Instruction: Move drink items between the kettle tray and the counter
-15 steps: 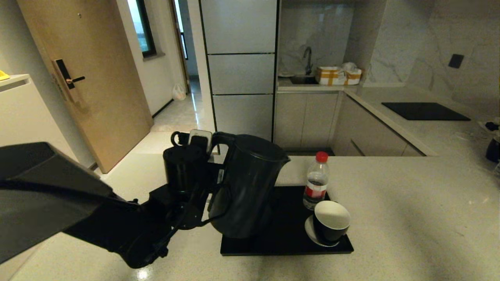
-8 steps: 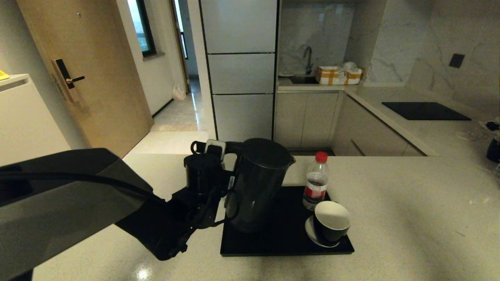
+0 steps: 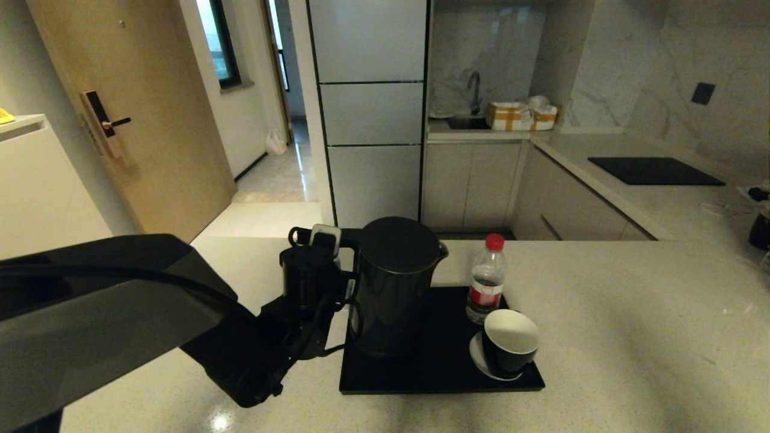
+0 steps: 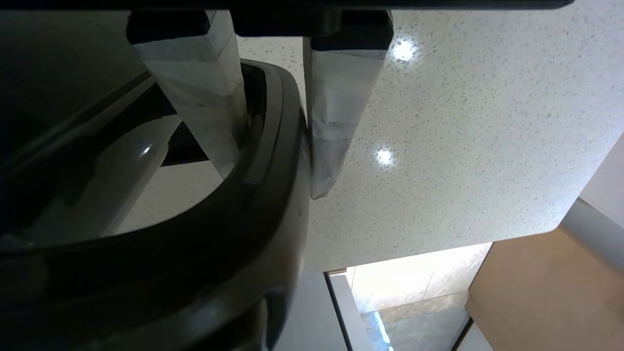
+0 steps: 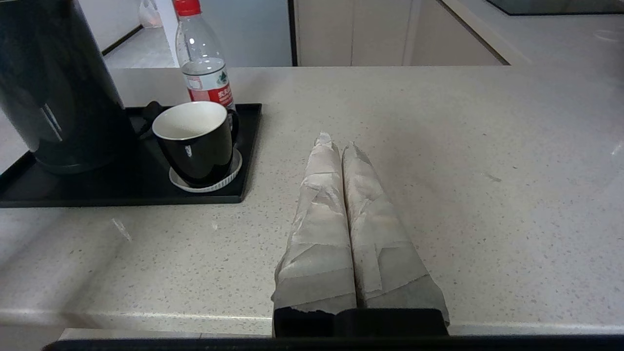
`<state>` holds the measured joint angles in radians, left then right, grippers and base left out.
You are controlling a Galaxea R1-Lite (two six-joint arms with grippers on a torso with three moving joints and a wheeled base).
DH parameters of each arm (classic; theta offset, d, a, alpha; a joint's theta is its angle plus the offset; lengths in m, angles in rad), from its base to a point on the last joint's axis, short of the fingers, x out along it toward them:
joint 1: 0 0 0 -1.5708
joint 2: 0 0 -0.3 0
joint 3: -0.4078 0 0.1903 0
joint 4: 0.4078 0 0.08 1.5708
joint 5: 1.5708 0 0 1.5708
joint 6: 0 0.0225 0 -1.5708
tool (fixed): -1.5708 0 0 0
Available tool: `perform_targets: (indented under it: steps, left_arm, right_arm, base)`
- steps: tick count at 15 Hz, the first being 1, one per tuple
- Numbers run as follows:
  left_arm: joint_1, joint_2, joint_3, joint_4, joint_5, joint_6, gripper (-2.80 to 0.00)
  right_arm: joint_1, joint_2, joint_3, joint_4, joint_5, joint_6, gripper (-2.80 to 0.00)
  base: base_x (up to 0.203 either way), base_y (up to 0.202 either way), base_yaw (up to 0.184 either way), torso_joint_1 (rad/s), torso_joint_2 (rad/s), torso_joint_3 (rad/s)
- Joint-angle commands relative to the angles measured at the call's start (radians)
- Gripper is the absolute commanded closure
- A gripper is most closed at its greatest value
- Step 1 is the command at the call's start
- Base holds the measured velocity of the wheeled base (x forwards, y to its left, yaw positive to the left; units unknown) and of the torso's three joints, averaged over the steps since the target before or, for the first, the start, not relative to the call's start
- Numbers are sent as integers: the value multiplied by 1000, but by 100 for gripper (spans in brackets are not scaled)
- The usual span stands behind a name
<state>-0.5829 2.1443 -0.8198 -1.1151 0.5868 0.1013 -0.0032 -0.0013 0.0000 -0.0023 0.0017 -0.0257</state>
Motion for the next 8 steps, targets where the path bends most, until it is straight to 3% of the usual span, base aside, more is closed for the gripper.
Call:
perform_targets:
  steps: [1, 8]
  left_arm:
    - [8, -11, 5, 3, 2, 2, 0]
    - [16, 19, 74, 8, -1, 3, 0]
  right_arm:
    - [0, 0, 0, -1, 0, -2, 0]
    - [0, 0, 0, -1, 0, 0, 0]
  base:
    - [0, 0, 0, 0, 0, 0]
    - [0, 0, 0, 0, 0, 0]
